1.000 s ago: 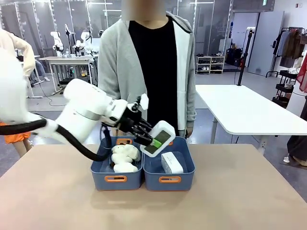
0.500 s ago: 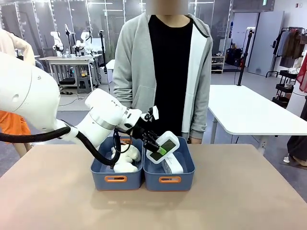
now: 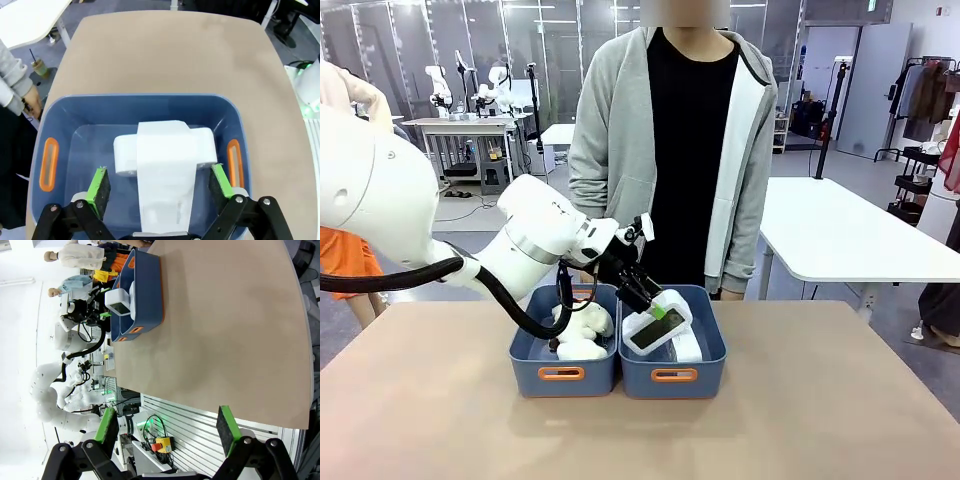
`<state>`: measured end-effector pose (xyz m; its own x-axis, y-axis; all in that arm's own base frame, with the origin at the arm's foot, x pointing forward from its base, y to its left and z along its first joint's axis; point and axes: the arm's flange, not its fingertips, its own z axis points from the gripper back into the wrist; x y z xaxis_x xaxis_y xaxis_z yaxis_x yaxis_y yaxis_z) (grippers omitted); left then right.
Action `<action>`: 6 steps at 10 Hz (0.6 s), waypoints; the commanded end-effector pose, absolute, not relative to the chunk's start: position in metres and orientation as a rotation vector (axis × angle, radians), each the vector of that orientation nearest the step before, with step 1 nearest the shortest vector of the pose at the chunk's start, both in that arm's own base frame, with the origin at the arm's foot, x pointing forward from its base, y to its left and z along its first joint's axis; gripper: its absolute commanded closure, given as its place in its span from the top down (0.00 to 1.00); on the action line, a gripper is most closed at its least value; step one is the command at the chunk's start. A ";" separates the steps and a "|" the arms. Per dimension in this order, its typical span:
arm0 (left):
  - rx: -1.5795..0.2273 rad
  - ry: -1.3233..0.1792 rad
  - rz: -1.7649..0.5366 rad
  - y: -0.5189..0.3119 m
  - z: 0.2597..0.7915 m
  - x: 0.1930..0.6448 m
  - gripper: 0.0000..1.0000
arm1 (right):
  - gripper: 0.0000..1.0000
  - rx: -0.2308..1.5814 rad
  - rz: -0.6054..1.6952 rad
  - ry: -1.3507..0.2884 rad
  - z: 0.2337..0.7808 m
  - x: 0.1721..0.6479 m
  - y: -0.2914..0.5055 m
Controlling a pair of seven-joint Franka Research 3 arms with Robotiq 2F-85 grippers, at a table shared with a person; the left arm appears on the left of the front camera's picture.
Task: Sort the digital clocks into the basket.
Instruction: Pick up the Digital clock from the table and place it into the empty Plastic storage basket.
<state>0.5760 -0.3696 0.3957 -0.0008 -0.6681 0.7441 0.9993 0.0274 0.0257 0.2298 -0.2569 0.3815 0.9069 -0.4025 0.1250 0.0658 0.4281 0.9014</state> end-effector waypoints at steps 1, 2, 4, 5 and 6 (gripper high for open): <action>-0.610 -0.688 -1.436 -0.351 0.403 0.562 0.99 | 1.00 1.105 -0.298 -0.351 0.382 0.228 -0.257; -0.601 -0.683 -1.488 -0.337 0.406 0.554 0.99 | 1.00 1.105 -0.298 -0.351 0.382 0.228 -0.257; -0.620 -0.685 -1.450 -0.363 0.400 0.576 0.99 | 1.00 1.105 -0.298 -0.351 0.382 0.228 -0.257; -0.620 -0.685 -1.450 -0.363 0.400 0.576 0.99 | 1.00 1.105 -0.298 -0.351 0.382 0.228 -0.257; -0.620 -0.685 -1.450 -0.363 0.400 0.576 0.99 | 1.00 1.105 -0.298 -0.351 0.382 0.228 -0.257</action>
